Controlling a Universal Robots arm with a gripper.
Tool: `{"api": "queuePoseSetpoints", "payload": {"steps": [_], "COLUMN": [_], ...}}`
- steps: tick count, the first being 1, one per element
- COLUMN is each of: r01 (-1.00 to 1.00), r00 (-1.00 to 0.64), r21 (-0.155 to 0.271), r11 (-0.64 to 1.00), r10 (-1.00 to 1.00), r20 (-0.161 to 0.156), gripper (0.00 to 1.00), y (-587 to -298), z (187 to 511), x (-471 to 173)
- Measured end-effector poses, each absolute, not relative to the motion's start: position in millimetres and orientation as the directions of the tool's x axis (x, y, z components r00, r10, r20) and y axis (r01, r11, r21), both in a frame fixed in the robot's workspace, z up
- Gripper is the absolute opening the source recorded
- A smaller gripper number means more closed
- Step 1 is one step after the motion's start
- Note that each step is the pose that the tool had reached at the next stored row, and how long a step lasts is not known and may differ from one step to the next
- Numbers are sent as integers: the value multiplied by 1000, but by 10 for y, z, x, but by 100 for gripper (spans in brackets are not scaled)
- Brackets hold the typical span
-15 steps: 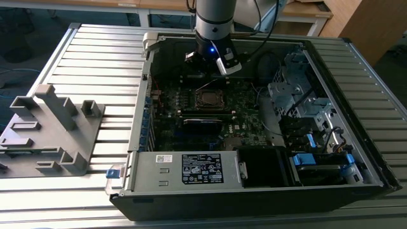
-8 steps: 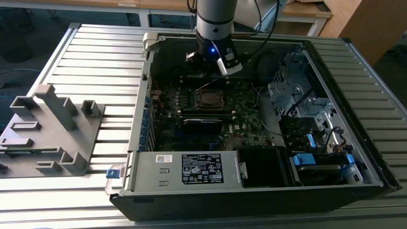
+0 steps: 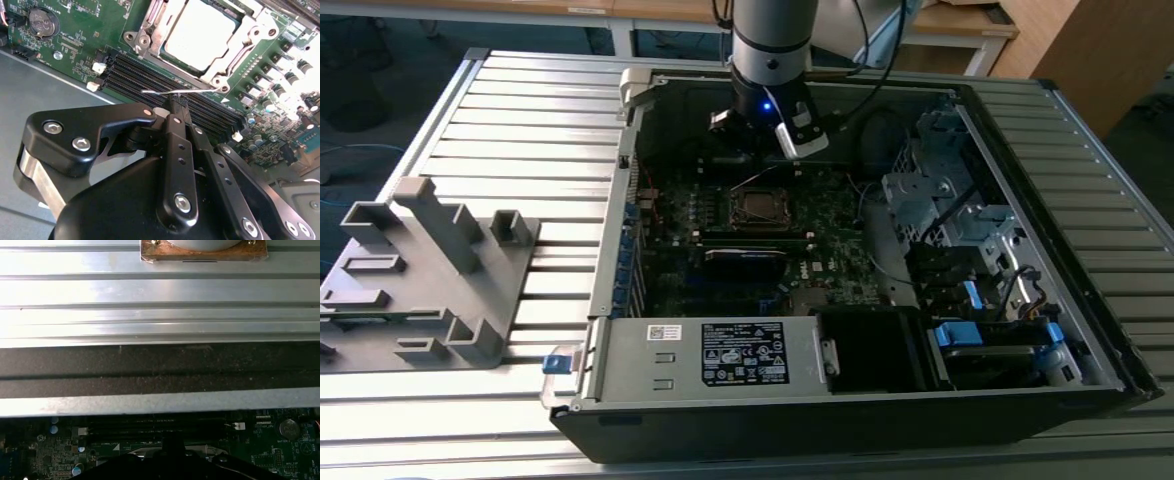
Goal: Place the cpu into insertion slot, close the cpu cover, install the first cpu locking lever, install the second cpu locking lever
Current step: 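Install the first cpu locking lever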
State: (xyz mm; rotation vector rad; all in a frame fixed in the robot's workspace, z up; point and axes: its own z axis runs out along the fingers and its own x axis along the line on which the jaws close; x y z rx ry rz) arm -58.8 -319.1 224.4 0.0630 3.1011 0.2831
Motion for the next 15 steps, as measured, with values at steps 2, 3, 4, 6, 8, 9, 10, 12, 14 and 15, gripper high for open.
{"api": "queuePoseSetpoints", "payload": {"steps": [2, 3, 4, 6, 8, 9, 10, 12, 14, 15], "r01": [38, 38, 38, 38, 38, 38, 38, 37, 36, 35], "r00": [-999, -999, -999, -999, -999, -999, -999, -999, -998, -998], "r21": [182, 182, 182, 181, 181, 181, 181, 181, 182, 182], "r11": [983, 983, 983, 983, 983, 983, 983, 983, 983, 983], "r10": [43, 43, 43, 43, 43, 43, 43, 43, 43, 43], "r20": [-23, -23, -23, -23, -23, -23, -23, -27, -36, -41], "gripper": [10, 10, 10, 10, 10, 10, 10, 10, 10, 10], "y": [-3193, -3197, -3198, -3198, -3199, -3199, -3199, -3199, -3199, -3199], "z": [2244, 2244, 2244, 2244, 2244, 2244, 2244, 2241, 2234, 2231], "x": [-587, -585, -583, -581, -581, -581, -581, -581, -581, -581]}}
